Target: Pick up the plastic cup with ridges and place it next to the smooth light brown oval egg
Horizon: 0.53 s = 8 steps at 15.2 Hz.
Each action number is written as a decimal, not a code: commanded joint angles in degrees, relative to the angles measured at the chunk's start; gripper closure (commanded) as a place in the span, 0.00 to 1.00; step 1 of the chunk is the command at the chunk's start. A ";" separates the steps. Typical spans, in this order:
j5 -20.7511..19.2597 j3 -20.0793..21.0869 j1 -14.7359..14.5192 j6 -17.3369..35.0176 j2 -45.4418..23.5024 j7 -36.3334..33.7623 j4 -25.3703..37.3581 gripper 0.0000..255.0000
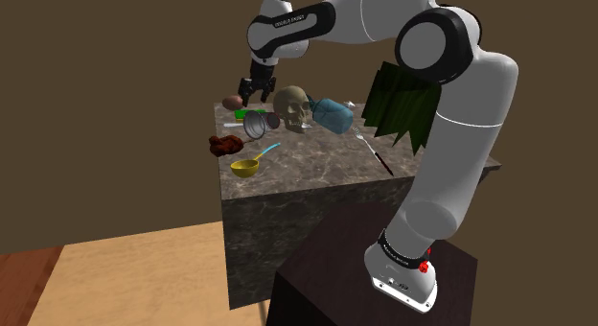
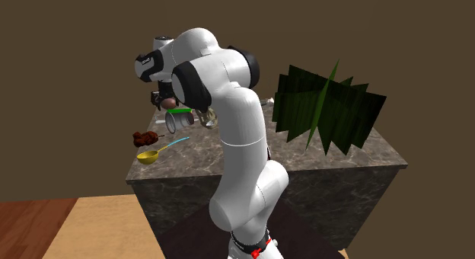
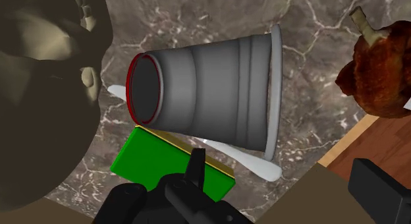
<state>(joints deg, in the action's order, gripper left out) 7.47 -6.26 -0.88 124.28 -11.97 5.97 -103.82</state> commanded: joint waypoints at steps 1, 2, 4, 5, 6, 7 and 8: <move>-0.20 -0.09 0.04 -1.61 0.88 -0.13 0.74 0.00; -0.39 -0.17 0.08 -3.24 1.70 -0.25 1.56 0.00; -0.69 -0.31 0.17 -6.22 3.00 -0.45 3.24 0.00; -0.69 -0.31 0.17 -6.22 3.00 -0.45 3.24 0.00; -0.69 -0.31 0.17 -6.21 3.01 -0.45 3.22 0.00; -0.69 -0.31 0.17 -6.22 3.00 -0.45 3.24 0.00; -0.69 -0.31 0.17 -6.22 3.00 -0.45 3.24 0.00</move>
<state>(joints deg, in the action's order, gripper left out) 6.79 -6.55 -0.73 118.16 -9.06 5.48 -100.55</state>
